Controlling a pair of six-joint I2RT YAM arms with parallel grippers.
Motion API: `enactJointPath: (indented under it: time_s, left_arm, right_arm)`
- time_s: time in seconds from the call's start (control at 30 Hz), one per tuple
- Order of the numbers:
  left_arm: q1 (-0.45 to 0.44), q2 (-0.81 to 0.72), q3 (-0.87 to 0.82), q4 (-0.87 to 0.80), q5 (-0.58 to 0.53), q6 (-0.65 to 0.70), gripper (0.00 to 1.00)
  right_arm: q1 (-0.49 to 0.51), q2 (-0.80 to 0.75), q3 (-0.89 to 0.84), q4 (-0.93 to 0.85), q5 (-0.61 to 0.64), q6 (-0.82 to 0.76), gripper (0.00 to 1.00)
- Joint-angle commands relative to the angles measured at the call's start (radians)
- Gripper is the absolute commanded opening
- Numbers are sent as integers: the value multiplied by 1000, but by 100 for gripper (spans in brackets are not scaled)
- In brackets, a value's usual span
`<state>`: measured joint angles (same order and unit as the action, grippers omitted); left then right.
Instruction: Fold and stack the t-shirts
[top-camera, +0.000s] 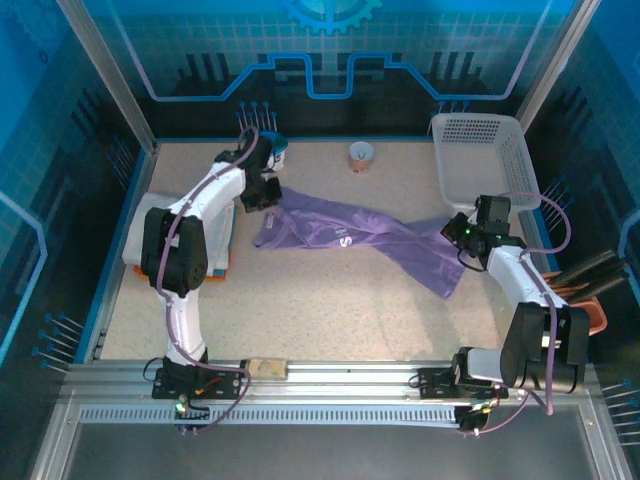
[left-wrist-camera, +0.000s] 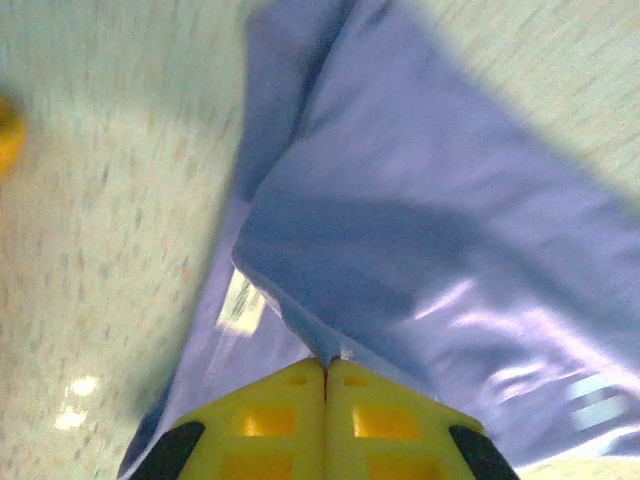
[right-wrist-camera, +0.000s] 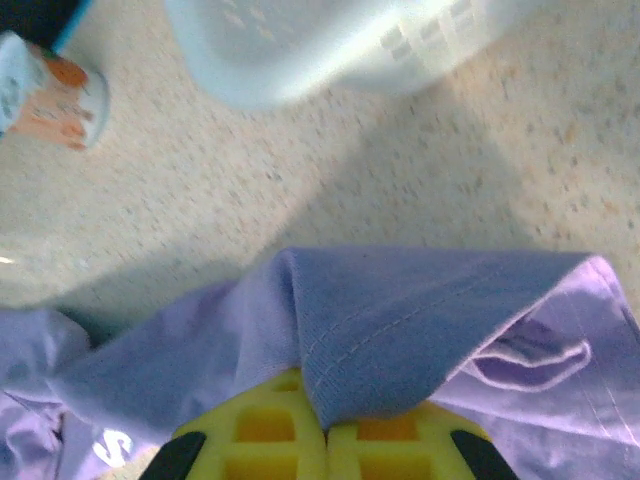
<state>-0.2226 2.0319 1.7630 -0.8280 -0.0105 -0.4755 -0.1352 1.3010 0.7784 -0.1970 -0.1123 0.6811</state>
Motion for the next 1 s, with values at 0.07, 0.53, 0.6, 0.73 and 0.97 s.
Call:
enactJointPath:
  time_s: [0.07, 0.53, 0.6, 0.73, 0.97]
  left_arm:
    - [32, 109, 445, -196, 77, 35, 0]
    - [31, -502, -6, -157, 109, 14, 0]
    - [30, -628, -184, -154, 112, -4, 0]
    - [22, -864, -516, -152, 168, -74, 0]
    - [22, -1083, -779, -310, 93, -112, 0]
  right_arm:
    - [15, -69, 74, 228, 77, 74, 0]
    - [25, -448, -39, -2, 20, 61, 0]
    - [27, -497, -61, -154, -25, 52, 0]
    - [37, -602, -145, -433, -38, 92, 1]
    - [40, -651, -188, -721, -28, 46, 28]
